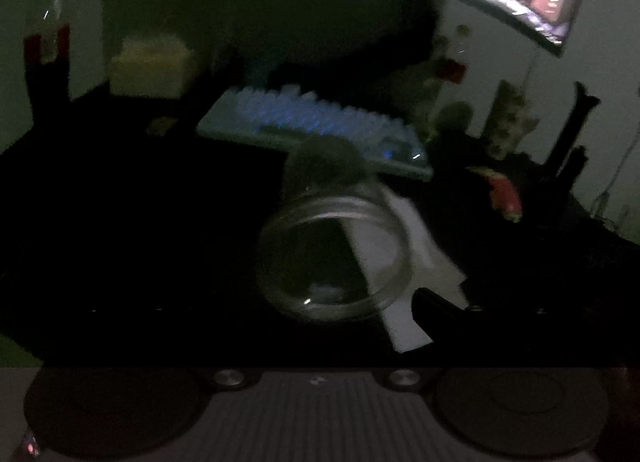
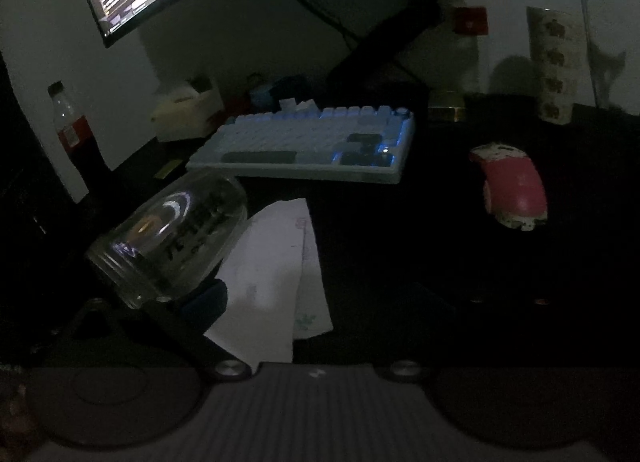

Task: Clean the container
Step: 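Grasp the white tissue with the right gripper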

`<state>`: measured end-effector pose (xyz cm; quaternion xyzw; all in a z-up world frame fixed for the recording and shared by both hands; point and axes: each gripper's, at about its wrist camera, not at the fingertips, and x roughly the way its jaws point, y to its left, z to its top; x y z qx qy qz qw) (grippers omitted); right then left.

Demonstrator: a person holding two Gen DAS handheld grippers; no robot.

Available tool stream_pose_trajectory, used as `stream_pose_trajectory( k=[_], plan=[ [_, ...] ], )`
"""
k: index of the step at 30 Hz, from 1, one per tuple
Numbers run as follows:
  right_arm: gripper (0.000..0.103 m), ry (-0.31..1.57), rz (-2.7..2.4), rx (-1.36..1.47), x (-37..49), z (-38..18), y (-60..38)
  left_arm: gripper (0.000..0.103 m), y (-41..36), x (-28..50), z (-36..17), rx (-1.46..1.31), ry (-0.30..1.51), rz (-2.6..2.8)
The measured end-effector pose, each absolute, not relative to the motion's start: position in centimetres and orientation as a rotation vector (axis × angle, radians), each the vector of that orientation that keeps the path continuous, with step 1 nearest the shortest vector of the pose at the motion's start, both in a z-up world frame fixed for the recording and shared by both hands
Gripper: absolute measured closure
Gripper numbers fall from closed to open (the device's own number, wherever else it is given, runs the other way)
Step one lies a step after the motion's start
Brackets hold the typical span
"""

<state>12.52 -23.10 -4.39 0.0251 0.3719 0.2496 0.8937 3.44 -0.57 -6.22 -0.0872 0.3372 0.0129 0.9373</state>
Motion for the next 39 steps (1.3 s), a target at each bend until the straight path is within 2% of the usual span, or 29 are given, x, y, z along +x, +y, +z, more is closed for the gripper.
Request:
stream_pose_trajectory(
  k=[2, 4, 6, 11, 16, 24, 26, 28, 29, 39],
  plan=[
    [0.016, 0.786, 0.539, 0.035, 12.6, -4.6, -22.8, 0.0, -1.3, 3.4, -6.2, -0.14, 0.675, 0.026],
    [0.03, 0.802, 0.558, 0.009, 12.6, -5.0, -22.1, 0.003, -1.9, 3.5, -6.4, -0.115, 0.673, 0.028],
    [0.035, 0.82, 0.567, -0.013, 12.7, -5.5, -21.5, 0.018, -2.2, 3.7, -6.6, -0.103, 0.675, 0.027],
    [0.035, 0.867, 0.584, 0.049, 13.7, -6.4, -21.3, 0.034, -2.4, 4.3, -7.1, -0.135, 0.718, -0.033],
    [0.035, 0.891, 0.574, 0.14, 15.0, -7.3, -21.8, 0.035, -3.5, 4.3, -6.8, -0.143, 0.725, -0.093],
    [0.035, 0.801, 0.554, -0.009, 14.0, -7.8, -19.3, 0.038, -2.5, 4.7, -7.4, -0.187, 0.744, -0.052],
    [0.044, 0.776, 0.546, -0.067, 13.5, -7.9, -18.4, 0.034, -2.3, 4.6, -7.4, -0.182, 0.728, -0.043],
    [0.083, 0.751, 0.528, -0.123, 13.0, -8.0, -17.8, 0.034, -2.3, 4.6, -7.4, -0.17, 0.724, -0.043],
    [0.092, 0.741, 0.521, -0.144, 12.8, -8.1, -17.5, 0.034, -2.3, 4.6, -7.4, -0.172, 0.725, -0.047],
    [0.095, 0.701, 0.535, -0.002, 12.9, -6.1, -21.4, 0.032, -3.1, 6.1, -7.6, -0.151, 0.747, -0.041]
  ],
)
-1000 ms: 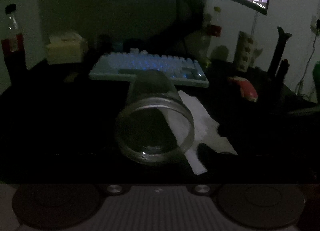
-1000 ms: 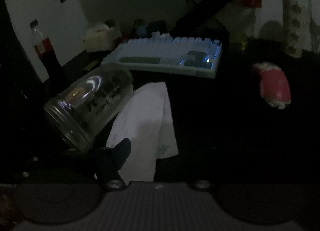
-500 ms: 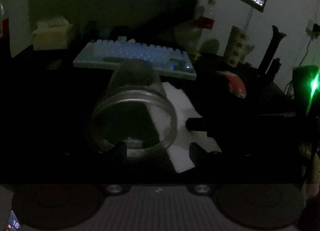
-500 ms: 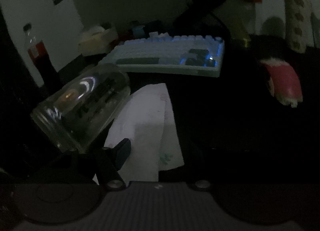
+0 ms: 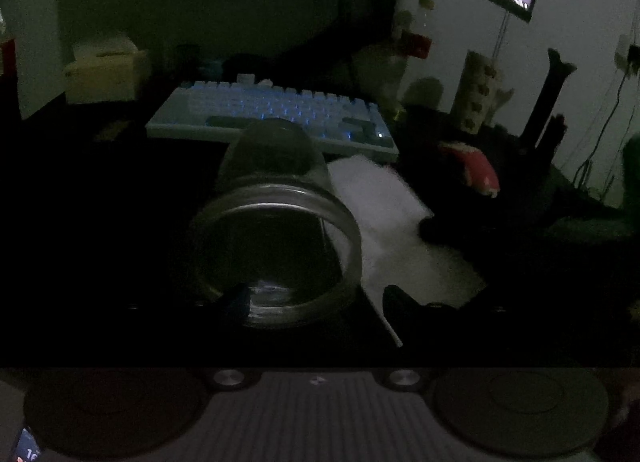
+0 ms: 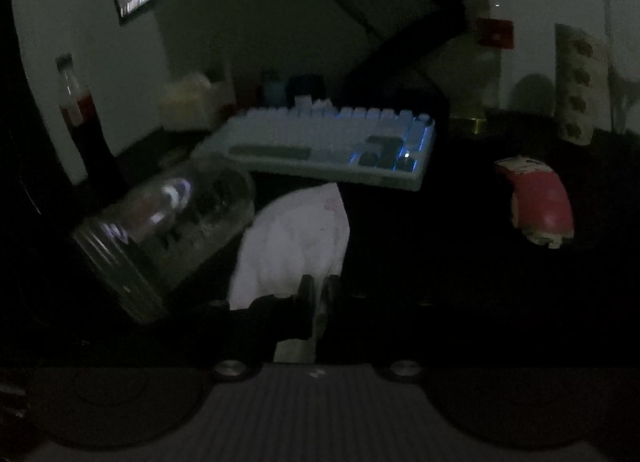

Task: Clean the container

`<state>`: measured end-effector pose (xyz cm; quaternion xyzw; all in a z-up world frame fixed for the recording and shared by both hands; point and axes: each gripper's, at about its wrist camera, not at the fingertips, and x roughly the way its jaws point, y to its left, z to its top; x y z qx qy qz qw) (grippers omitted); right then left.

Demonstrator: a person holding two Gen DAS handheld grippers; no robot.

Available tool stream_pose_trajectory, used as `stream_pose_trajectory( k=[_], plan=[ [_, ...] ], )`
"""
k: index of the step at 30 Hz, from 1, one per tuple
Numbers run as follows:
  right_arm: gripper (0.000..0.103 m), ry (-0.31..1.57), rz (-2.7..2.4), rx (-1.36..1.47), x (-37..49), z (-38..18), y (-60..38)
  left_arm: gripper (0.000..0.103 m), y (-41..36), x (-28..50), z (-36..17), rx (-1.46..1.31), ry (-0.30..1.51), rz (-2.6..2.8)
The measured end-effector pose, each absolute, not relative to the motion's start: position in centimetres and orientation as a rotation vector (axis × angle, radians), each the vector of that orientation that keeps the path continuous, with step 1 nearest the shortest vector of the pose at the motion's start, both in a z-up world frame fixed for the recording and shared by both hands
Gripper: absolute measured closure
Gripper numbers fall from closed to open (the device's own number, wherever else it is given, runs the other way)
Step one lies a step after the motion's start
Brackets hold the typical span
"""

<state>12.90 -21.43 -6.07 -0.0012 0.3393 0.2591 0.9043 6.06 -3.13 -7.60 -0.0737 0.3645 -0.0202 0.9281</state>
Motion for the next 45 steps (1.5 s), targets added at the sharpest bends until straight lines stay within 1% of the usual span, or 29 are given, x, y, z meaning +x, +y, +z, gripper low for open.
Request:
stream_pose_trajectory(
  k=[5, 11, 13, 14, 15, 16, 17, 18, 19, 24, 32, 39, 43, 45],
  plan=[
    [0.095, 0.651, 0.518, 0.012, 12.1, -4.5, -22.8, 0.032, -3.5, 7.9, -7.8, -0.157, 0.752, -0.003],
    [0.095, 0.639, 0.494, 0.015, 11.8, -3.8, -23.7, 0.031, -3.8, 9.5, -7.6, -0.148, 0.74, 0.04],
    [0.095, 0.646, 0.486, 0.027, 11.9, -3.6, -24.1, 0.035, -3.8, 9.7, -7.5, -0.145, 0.734, 0.06],
    [0.095, 0.653, 0.484, 0.036, 12.0, -3.5, -24.3, 0.047, -3.7, 9.6, -7.4, -0.133, 0.724, 0.075],
    [0.095, 0.661, 0.482, 0.047, 12.0, -3.5, -24.6, 0.056, -3.6, 9.5, -7.4, -0.117, 0.719, 0.087],
    [0.095, 0.669, 0.481, 0.058, 12.1, -3.5, -24.8, 0.058, -3.4, 9.4, -7.3, -0.113, 0.722, 0.075],
    [0.095, 0.678, 0.479, 0.07, 12.2, -3.6, -25.0, 0.077, -3.1, 9.3, -7.2, -0.128, 0.726, 0.044],
    [0.095, 0.689, 0.477, 0.081, 12.4, -3.7, -25.1, 0.093, -2.5, 9.2, -7.2, -0.163, 0.74, -0.009],
    [0.095, 0.701, 0.475, 0.093, 12.5, -3.8, -25.2, 0.093, -2.0, 9.1, -7.3, -0.191, 0.764, -0.032],
    [0.095, 0.733, 0.452, 0.101, 13.0, -4.4, -25.1, 0.093, 1.0, 8.3, -7.7, -0.228, 0.736, -0.161],
    [0.095, 0.726, 0.545, 0.137, 12.4, -4.1, -24.8, 0.093, 4.2, 8.5, -7.8, -0.128, 0.733, -0.55],
    [0.095, 0.641, 0.747, 0.251, 10.2, -1.5, -24.8, 0.091, 4.4, 6.6, -9.0, -0.057, 0.706, -0.719],
    [0.095, 0.576, 0.796, 0.186, 8.3, 0.5, -22.4, 0.09, 4.4, 5.7, -9.4, -0.053, 0.69, -0.68],
    [0.095, 0.572, 0.796, 0.117, 7.8, 1.2, -20.3, 0.087, 3.9, 5.6, -9.5, -0.049, 0.698, -0.65]
  ],
)
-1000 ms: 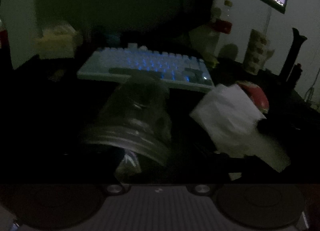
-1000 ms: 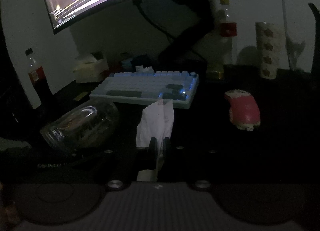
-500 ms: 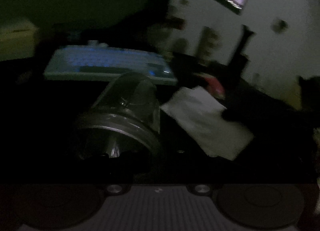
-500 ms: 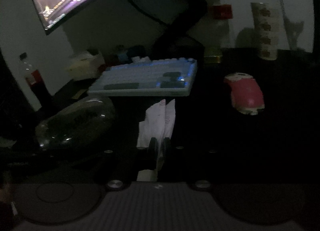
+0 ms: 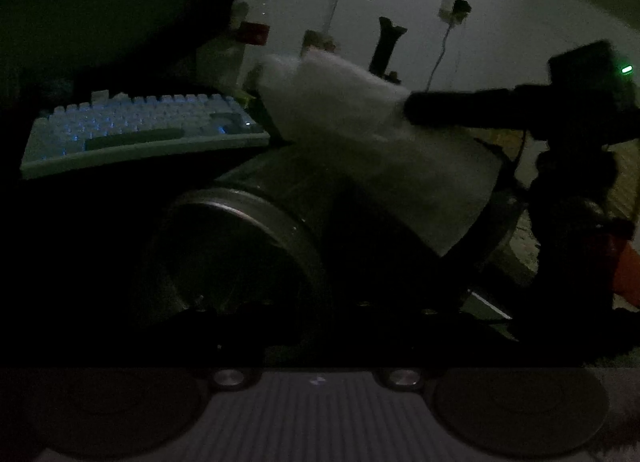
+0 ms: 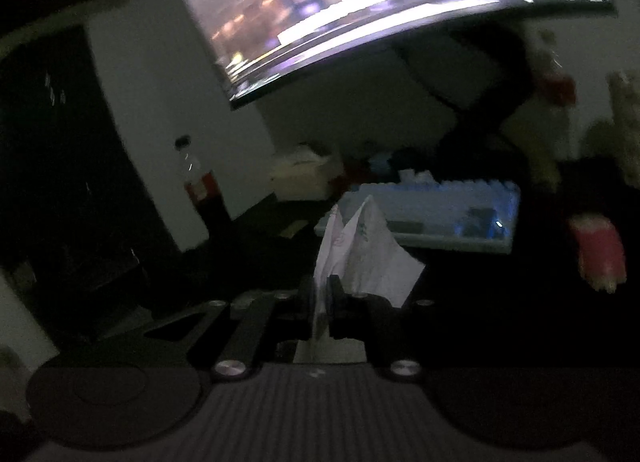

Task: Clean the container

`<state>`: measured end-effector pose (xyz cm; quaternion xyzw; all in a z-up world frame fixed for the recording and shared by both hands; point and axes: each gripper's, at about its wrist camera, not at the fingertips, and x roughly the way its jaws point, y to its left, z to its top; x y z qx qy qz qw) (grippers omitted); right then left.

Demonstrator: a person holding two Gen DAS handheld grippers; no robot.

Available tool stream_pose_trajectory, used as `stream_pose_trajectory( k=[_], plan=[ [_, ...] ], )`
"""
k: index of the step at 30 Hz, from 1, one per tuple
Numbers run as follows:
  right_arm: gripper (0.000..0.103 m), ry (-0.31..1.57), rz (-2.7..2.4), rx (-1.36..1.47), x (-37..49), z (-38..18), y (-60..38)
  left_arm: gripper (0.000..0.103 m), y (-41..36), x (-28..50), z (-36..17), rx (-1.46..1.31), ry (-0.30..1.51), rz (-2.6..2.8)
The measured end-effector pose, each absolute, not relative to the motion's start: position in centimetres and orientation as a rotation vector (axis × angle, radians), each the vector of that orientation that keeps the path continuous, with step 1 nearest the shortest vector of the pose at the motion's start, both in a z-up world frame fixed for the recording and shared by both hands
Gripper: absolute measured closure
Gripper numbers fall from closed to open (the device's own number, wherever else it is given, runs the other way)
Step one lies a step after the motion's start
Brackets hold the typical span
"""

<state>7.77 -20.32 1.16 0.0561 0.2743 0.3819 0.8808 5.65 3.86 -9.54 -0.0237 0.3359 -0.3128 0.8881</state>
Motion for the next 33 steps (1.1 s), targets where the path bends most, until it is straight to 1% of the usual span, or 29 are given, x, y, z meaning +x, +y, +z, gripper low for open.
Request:
stream_pose_trajectory(
  k=[4, 7, 8, 11, 14, 15, 17, 18, 19, 20, 21, 22, 26, 27, 28, 33],
  plan=[
    [0.095, 0.638, 0.789, 0.011, 8.4, 1.4, -15.5, 0.08, 3.0, 5.3, -9.8, 0.001, 0.702, -0.57],
    [0.095, 0.674, 0.754, -0.056, 9.4, 1.2, -12.9, 0.076, 3.4, 5.7, -9.9, -0.026, 0.697, -0.558],
    [0.095, 0.687, 0.752, -0.061, 9.7, 1.0, -12.4, 0.073, 3.6, 6.0, -10.0, -0.037, 0.698, -0.552],
    [0.094, 0.734, 0.751, -0.046, 10.9, 0.5, -11.3, 0.072, 4.1, 6.8, -10.2, -0.069, 0.701, -0.559],
    [0.091, 0.748, 0.74, -0.019, 11.8, -0.2, -11.0, 0.072, 4.0, 7.4, -10.2, -0.073, 0.702, -0.558],
    [0.088, 0.745, 0.735, -0.007, 12.0, -0.4, -11.1, 0.072, 3.9, 7.5, -10.2, -0.065, 0.698, -0.556],
    [0.087, 0.73, 0.721, 0.015, 12.3, -0.8, -11.3, 0.072, 3.8, 7.6, -10.3, -0.042, 0.69, -0.564],
    [0.081, 0.713, 0.706, 0.014, 12.1, -1.0, -11.4, 0.072, 3.8, 7.7, -10.3, -0.034, 0.688, -0.574],
    [0.066, 0.694, 0.704, 0.014, 11.9, -1.1, -11.6, 0.072, 4.0, 7.7, -10.3, -0.04, 0.691, -0.581],
    [0.056, 0.677, 0.708, 0.021, 11.8, -1.2, -11.8, 0.072, 4.0, 7.9, -10.2, -0.05, 0.696, -0.584],
    [0.043, 0.669, 0.73, 0.051, 11.9, -1.4, -12.1, 0.072, 4.1, 8.1, -10.2, -0.057, 0.702, -0.591],
    [0.038, 0.67, 0.748, 0.091, 12.1, -1.6, -12.4, 0.072, 4.2, 8.2, -10.2, -0.065, 0.709, -0.597],
    [0.038, 0.705, 0.771, 0.175, 13.0, -1.5, -13.2, 0.07, 4.3, 8.2, -10.0, -0.044, 0.723, -0.604],
    [0.04, 0.714, 0.774, 0.196, 13.2, -1.5, -13.5, 0.07, 4.2, 8.1, -10.0, -0.038, 0.721, -0.604],
    [0.045, 0.721, 0.775, 0.223, 13.3, -1.6, -13.8, 0.07, 4.1, 8.0, -10.0, -0.033, 0.719, -0.604],
    [0.045, 0.762, 0.832, 0.344, 13.8, -1.9, -15.0, 0.069, 4.1, 7.8, -10.2, -0.022, 0.701, -0.61]
  ],
)
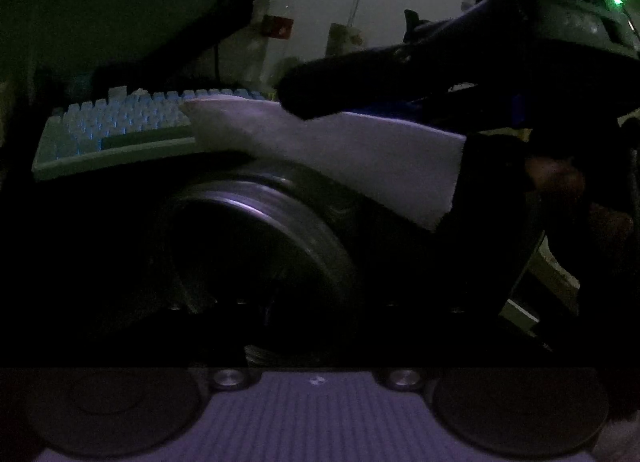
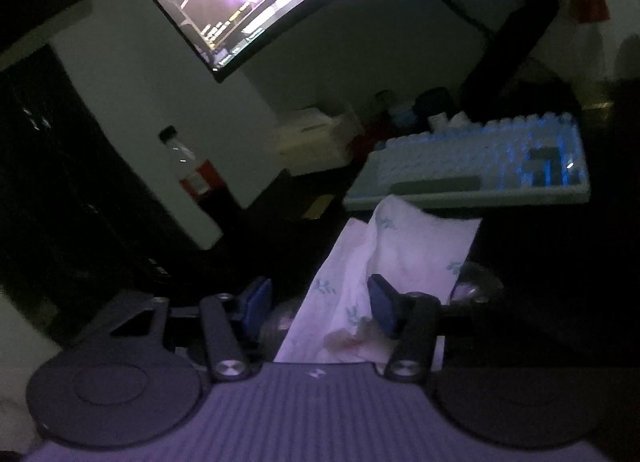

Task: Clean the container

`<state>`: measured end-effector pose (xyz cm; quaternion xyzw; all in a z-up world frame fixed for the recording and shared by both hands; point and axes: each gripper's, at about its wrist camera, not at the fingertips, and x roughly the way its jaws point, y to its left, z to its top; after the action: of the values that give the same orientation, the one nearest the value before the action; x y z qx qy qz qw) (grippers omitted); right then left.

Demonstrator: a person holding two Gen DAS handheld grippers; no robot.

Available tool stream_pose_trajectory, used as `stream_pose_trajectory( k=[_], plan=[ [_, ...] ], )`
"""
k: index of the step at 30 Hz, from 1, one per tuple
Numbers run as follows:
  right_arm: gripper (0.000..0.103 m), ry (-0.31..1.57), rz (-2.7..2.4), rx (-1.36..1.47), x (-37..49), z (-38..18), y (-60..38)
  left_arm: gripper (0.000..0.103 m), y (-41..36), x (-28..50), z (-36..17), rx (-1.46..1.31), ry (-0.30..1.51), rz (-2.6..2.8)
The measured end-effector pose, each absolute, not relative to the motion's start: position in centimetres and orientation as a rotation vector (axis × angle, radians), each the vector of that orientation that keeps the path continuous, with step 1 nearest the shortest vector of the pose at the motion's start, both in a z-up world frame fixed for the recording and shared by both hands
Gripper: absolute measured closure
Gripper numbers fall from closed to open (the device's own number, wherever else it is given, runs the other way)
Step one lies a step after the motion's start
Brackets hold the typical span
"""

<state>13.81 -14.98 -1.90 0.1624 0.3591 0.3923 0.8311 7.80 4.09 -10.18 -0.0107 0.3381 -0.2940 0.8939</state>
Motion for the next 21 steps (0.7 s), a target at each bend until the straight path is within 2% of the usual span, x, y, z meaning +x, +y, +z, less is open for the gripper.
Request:
stream_pose_trajectory(
  k=[5, 7, 10, 11, 14, 15, 16, 21],
  plan=[
    [0.047, 0.782, 0.816, 0.459, 14.5, -2.4, -16.1, 0.067, 4.4, 7.6, -10.3, -0.04, 0.693, -0.61],
    [0.068, 0.762, 0.784, 0.419, 14.4, -2.2, -16.2, 0.067, 4.4, 7.5, -10.3, -0.042, 0.691, -0.607],
    [0.088, 0.742, 0.779, 0.348, 13.9, -1.7, -15.8, 0.066, 4.5, 7.5, -10.3, -0.042, 0.688, -0.607],
    [0.09, 0.733, 0.777, 0.333, 13.8, -1.5, -15.7, 0.065, 4.5, 7.5, -10.3, -0.043, 0.687, -0.606],
    [0.087, 0.703, 0.741, 0.257, 13.3, -0.7, -15.4, 0.064, 4.5, 7.5, -10.3, -0.042, 0.685, -0.6],
    [0.083, 0.694, 0.727, 0.24, 13.2, -0.4, -15.3, 0.063, 4.5, 7.4, -10.3, -0.038, 0.683, -0.599],
    [0.074, 0.687, 0.712, 0.226, 13.2, -0.2, -15.2, 0.063, 4.5, 7.4, -10.3, -0.037, 0.682, -0.598],
    [0.075, 0.729, 0.698, 0.129, 13.0, -0.9, -13.9, 0.062, 4.7, 7.5, -10.3, -0.045, 0.682, -0.599]
  ],
)
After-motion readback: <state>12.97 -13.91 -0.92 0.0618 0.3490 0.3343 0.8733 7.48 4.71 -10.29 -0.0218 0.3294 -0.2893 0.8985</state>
